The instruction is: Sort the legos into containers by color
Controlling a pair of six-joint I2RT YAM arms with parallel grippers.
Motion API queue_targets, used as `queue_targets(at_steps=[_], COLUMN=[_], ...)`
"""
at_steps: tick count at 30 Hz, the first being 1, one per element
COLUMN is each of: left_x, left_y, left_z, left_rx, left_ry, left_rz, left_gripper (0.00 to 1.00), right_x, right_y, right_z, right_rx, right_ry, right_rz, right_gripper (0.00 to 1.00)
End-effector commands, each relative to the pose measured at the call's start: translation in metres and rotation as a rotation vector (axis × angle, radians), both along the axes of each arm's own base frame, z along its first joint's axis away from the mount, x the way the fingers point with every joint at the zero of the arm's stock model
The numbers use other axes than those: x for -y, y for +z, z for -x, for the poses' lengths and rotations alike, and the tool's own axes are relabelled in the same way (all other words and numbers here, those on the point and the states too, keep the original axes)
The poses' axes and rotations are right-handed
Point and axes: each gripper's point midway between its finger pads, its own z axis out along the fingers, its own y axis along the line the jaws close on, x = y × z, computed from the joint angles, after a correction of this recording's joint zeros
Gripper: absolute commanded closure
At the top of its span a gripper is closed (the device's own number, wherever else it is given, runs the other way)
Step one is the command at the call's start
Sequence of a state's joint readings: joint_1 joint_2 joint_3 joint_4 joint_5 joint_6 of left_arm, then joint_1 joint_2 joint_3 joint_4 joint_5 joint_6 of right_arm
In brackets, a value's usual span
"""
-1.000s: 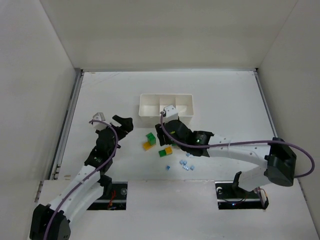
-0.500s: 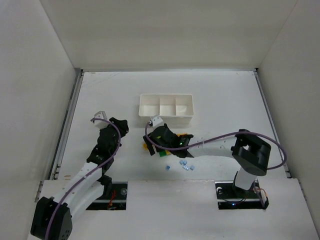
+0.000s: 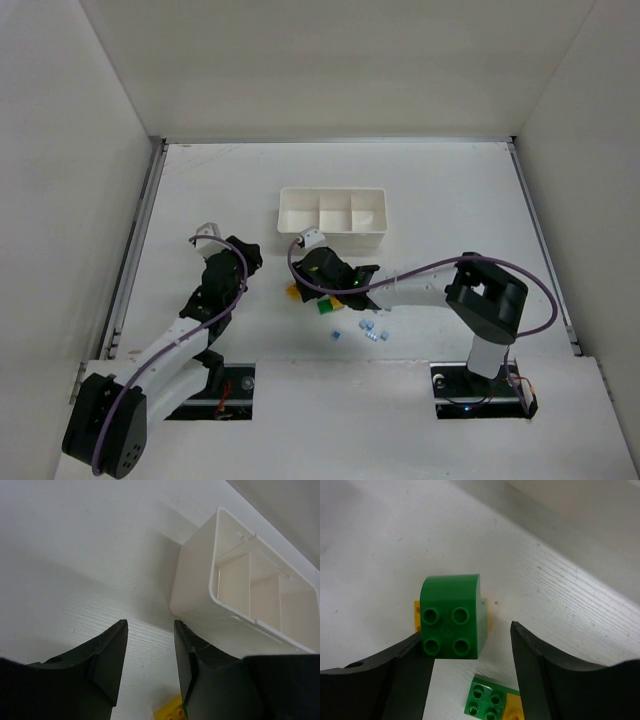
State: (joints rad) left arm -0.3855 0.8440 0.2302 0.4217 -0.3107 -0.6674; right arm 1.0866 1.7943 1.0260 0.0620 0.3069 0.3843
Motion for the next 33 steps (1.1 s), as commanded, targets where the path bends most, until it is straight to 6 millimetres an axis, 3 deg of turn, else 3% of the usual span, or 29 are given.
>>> queue_targets(at_steps=[1, 11, 14, 19, 21, 28, 33], left_x=[0.004, 0.003, 0.004, 0.016, 0.029, 0.078, 0.102], left_y=[0.009, 0.004, 0.002, 0.001, 0.009, 0.077, 0.092], left_z=[-0.005, -0.006, -0.006, -0.006, -0.005, 0.011, 0.018], left_rx=[0.035, 0.024, 0.017, 0.005, 0.010, 0.101, 0.087], left_ry=[-0.003, 0.006, 0.001, -0.030, -0.072, -0.222, -0.286], left_rz=[0.016, 0.004, 0.000, -0.001, 0.013, 0.051, 0.063], left_gripper=[0.61, 0.63, 0.63, 0.61, 0.59, 0.47, 0.46], right_x=[-0.022, -0.024, -0.022, -0.019, -0.015, 0.024, 0.057], right_y=[0.023, 0.014, 0.013, 0.037, 0.052, 0.101, 0.127], right_z=[-0.015, -0.016, -0.017, -0.018, -0.017, -0.027, -0.042], right_rx=[0.056, 0.051, 0.051, 0.092, 0.114, 0.176, 0.210], right_ry=[-0.012, -0.005, -0.012, -0.028, -0.031, -0.099, -0.165], right_rz=[-0.093, -0.076, -0.073, -0.132, -0.158, -0.238, -0.292], right_gripper=[0.38, 0.50, 0.65, 0.75, 0.77, 0.78, 0.80])
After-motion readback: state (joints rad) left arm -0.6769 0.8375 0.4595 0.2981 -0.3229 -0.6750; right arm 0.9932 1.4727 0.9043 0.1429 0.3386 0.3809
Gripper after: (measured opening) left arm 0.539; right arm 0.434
